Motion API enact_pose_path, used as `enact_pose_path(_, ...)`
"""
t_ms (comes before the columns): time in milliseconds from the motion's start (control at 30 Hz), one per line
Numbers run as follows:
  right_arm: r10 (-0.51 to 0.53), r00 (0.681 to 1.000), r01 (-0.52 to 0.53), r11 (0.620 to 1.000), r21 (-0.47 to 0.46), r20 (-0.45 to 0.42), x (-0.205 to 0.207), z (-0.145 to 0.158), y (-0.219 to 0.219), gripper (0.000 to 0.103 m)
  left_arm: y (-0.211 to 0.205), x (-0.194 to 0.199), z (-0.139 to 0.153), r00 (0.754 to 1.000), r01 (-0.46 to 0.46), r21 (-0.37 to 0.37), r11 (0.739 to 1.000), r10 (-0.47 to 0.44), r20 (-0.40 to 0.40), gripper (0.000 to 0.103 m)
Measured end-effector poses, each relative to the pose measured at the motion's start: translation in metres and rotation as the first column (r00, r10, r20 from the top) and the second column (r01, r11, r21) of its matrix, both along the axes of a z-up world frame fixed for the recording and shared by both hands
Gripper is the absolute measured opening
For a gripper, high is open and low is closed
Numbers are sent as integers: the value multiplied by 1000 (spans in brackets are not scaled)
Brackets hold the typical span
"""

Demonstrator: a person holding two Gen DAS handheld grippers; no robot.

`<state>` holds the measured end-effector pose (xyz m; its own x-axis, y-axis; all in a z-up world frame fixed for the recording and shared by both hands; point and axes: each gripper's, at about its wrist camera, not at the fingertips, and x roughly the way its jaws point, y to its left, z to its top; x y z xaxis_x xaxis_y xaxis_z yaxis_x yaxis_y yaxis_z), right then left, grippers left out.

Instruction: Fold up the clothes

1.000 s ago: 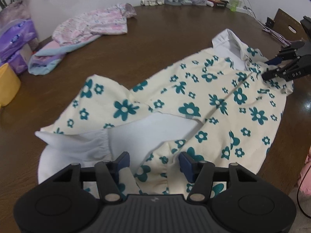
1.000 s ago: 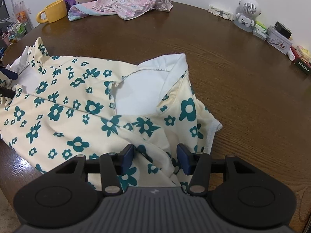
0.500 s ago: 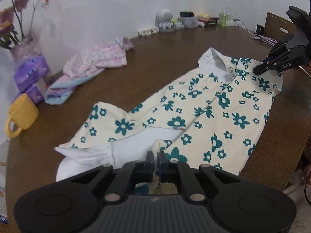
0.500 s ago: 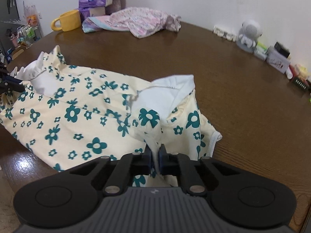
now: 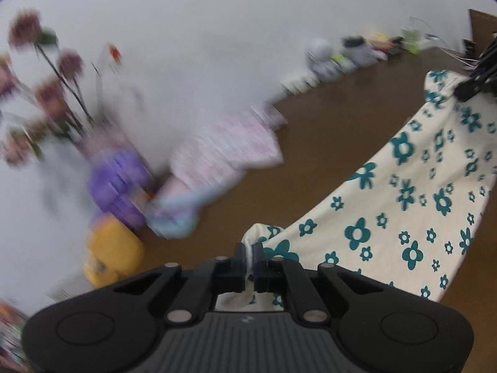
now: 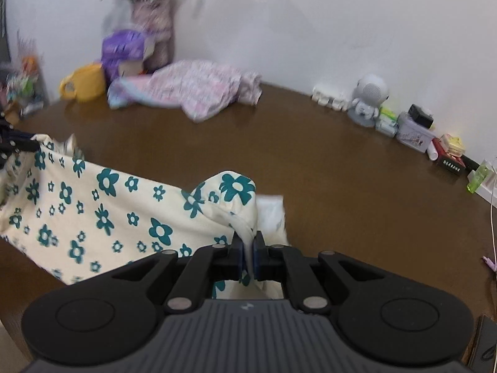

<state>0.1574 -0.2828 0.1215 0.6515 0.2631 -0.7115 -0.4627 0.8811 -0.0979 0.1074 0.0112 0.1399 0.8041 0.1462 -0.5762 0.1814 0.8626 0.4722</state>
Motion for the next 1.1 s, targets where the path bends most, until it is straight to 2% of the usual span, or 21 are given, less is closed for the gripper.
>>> enact_pose_path(67,-19,998,19,1000,6,54,12,22,4,5,-4,16,25,996,-18,36,999,15,86,3)
enact_pose_path(133,-42,992,42,999,8,121,26,48,8,5,-12,30,49,979,-36,106,994,14,204,3)
enact_pose_path(233,-63,968,70,997,-18,244,46,88,20,5,-23,47,81,923,-60,194,979,-20,383,3)
enact_pose_path(300,-70,936,92,995,-49,344,58,115,31,5,-26,61,103,889,-85,213,973,-22,457,3)
enact_pose_path(400,-90,887,140,987,-78,454,80,149,43,5,-26,81,134,843,-120,230,966,-23,538,3)
enact_pose_path(500,-107,838,169,983,-69,535,94,183,50,5,-28,88,158,791,-157,255,954,-33,610,3)
enact_pose_path(600,-96,791,177,981,-76,604,95,203,55,5,-32,72,161,766,-150,298,943,-80,638,3)
enact_pose_path(633,-85,786,170,982,-82,613,92,203,55,5,-33,63,157,764,-143,315,938,-98,638,3)
enact_pose_path(733,-24,786,136,981,-135,618,76,185,52,5,-36,24,125,788,-97,369,924,-155,596,3)
enact_pose_path(833,66,810,82,971,-224,583,48,137,42,5,-39,-27,68,844,5,397,918,-217,491,3)
enact_pose_path(900,127,835,40,956,-290,535,24,97,36,5,-44,-64,21,883,99,393,914,-263,389,3)
enact_pose_path(1000,204,883,-38,929,-369,423,-24,24,24,5,-47,-113,-53,935,227,300,926,-294,199,3)
enact_pose_path(1100,239,930,-115,911,-396,279,-69,-44,16,5,-47,-137,-100,953,288,179,941,-299,41,3)
